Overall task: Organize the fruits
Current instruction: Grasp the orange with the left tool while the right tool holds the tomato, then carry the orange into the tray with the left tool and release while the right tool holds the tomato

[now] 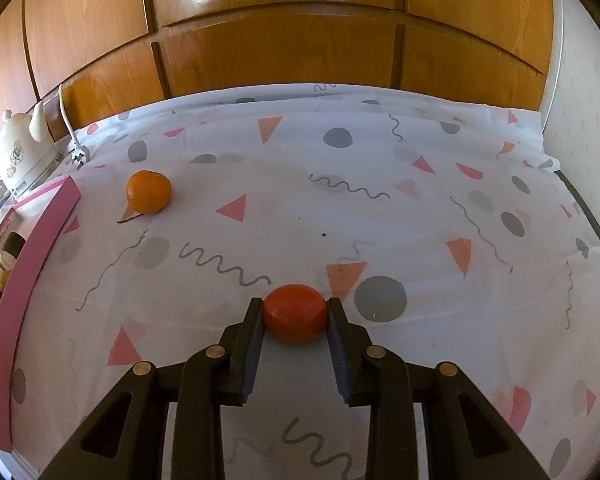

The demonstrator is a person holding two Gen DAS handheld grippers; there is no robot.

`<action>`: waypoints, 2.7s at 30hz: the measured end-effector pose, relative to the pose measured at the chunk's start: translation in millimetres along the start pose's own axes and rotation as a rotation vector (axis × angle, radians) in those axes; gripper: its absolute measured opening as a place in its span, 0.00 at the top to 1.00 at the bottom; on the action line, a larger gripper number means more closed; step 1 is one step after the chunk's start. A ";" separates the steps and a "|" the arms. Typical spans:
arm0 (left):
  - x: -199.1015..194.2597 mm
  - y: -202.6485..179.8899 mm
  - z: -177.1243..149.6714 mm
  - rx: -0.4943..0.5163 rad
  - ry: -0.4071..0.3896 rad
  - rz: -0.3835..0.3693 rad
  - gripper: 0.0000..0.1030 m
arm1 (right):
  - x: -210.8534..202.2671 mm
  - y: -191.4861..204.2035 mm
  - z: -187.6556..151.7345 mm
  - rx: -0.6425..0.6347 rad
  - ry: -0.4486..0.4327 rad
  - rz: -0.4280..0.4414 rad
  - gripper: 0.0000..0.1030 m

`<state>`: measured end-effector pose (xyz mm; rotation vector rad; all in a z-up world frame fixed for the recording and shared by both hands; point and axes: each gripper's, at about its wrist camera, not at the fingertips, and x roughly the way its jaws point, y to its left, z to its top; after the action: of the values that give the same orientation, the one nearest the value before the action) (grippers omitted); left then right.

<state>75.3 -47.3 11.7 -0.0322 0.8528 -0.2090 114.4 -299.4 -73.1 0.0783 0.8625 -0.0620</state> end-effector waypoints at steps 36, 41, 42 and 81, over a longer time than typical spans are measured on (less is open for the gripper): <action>163.9 -83.1 89.1 0.044 0.204 -0.061 0.32 | 1.5 -11.0 -2.5 0.068 -0.013 0.079 0.69; 188.7 -91.0 95.2 0.083 0.220 -0.018 0.34 | 1.1 -11.9 -2.6 0.069 -0.014 0.081 0.69; 193.0 -92.2 94.3 0.091 0.225 -0.010 0.49 | 1.1 -11.8 -2.6 0.069 -0.014 0.081 0.69; 102.6 -90.8 -24.6 0.190 0.064 0.010 0.62 | 0.8 -11.0 -2.4 0.065 -0.012 0.076 0.69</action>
<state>106.8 -154.9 -70.7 0.1568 0.8937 -0.2816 112.2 -310.1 -75.7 0.1710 0.8450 -0.0195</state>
